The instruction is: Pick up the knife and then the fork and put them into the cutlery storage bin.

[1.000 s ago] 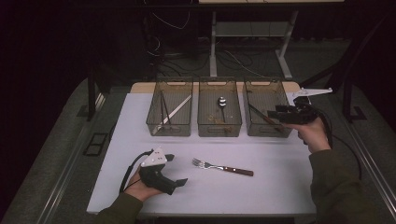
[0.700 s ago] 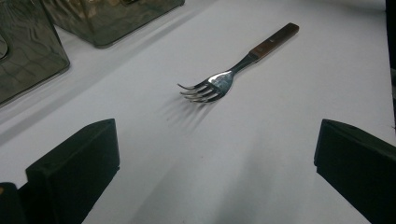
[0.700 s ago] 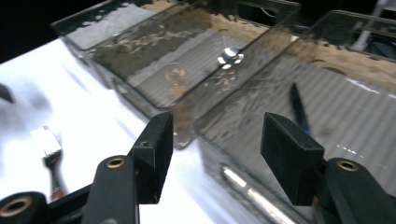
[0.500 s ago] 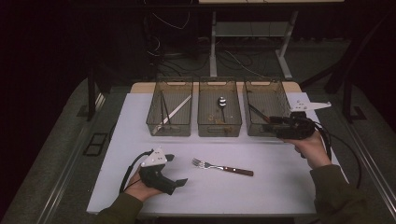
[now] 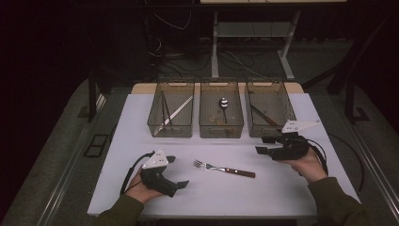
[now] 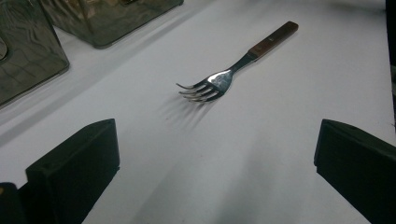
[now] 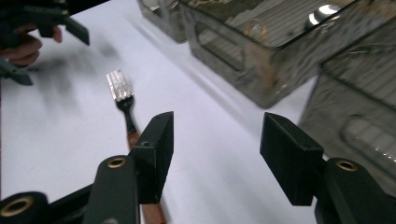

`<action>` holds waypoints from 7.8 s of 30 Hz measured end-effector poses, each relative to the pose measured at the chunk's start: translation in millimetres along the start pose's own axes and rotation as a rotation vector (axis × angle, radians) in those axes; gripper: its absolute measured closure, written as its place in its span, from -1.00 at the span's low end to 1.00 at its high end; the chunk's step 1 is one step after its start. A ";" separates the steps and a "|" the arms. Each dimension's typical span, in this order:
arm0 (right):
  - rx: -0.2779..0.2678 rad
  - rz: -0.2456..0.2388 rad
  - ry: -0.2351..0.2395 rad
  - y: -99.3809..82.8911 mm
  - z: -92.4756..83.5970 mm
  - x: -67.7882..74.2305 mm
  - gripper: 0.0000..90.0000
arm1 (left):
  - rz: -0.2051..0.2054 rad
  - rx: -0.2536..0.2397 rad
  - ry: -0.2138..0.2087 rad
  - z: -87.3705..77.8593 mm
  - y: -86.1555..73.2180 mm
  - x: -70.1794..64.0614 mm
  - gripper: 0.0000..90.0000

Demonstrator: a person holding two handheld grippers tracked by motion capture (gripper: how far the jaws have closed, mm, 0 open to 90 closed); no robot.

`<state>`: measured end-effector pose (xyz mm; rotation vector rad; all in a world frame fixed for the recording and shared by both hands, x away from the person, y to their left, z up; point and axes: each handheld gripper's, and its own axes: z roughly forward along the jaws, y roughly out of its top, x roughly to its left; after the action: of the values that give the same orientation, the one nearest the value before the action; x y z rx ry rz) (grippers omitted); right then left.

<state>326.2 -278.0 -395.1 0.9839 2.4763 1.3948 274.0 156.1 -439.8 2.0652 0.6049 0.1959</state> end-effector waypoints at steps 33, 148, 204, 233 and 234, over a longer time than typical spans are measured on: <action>0.190 -0.177 0.161 9.2 64.2 44.9 0.28 | -0.020 -0.007 -0.012 0.7 -0.4 1.7 -1.00; 0.223 -0.074 0.062 50.4 35.0 7.5 0.72 | -0.015 -0.015 -0.016 0.0 0.4 1.2 -1.00; 0.078 0.240 -0.371 66.7 22.4 -116.1 0.72 | -0.024 -0.019 -0.022 -0.1 0.6 1.8 -1.00; 0.116 0.264 -0.373 55.4 26.3 -116.1 0.06 | -0.025 -0.019 -0.019 0.7 0.5 2.3 -1.00; 0.100 0.269 -0.367 55.1 24.1 -115.5 -0.02 | -0.026 -0.020 -0.018 0.7 0.5 2.4 -1.00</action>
<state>452.2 -310.1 -386.5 1.4895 2.2192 1.0396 276.5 156.5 -440.0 2.0371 0.6157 0.1672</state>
